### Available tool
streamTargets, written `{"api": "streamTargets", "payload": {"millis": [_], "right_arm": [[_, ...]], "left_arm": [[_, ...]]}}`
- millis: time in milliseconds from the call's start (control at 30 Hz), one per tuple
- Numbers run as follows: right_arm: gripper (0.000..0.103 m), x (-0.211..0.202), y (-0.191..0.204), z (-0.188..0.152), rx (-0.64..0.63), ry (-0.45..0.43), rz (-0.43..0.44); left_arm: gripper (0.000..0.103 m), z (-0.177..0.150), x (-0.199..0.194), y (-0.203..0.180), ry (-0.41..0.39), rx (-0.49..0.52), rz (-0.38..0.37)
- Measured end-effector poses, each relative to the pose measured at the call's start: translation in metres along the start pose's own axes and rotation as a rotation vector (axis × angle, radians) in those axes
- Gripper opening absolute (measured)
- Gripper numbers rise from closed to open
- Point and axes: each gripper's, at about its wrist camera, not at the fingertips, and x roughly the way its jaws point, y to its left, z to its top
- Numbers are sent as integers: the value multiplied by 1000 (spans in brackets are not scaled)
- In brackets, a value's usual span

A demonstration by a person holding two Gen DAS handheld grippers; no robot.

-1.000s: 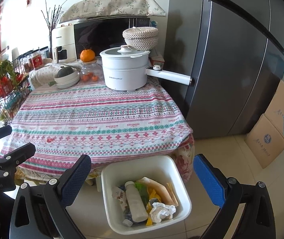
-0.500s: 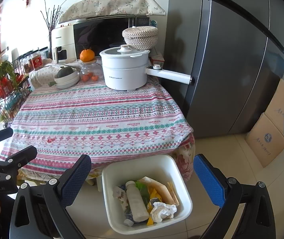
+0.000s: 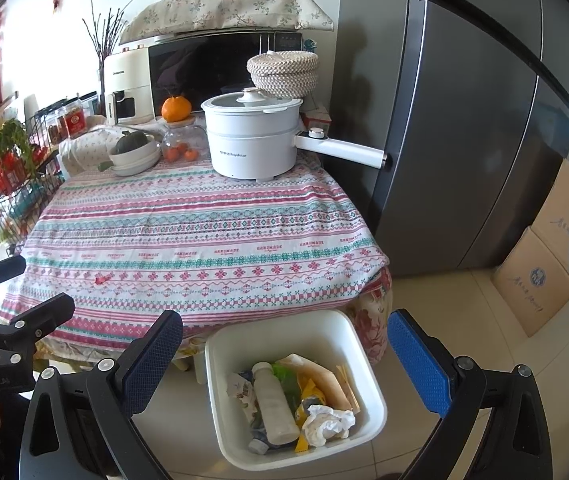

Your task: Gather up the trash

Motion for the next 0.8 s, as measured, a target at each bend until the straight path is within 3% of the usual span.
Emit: {"api": "streamTargets", "payload": {"millis": [800], "right_arm": [[103,2,-2,-2,-1,4,-3]], "left_arm": [[102,1,3,2,42,-7,-23]]}}
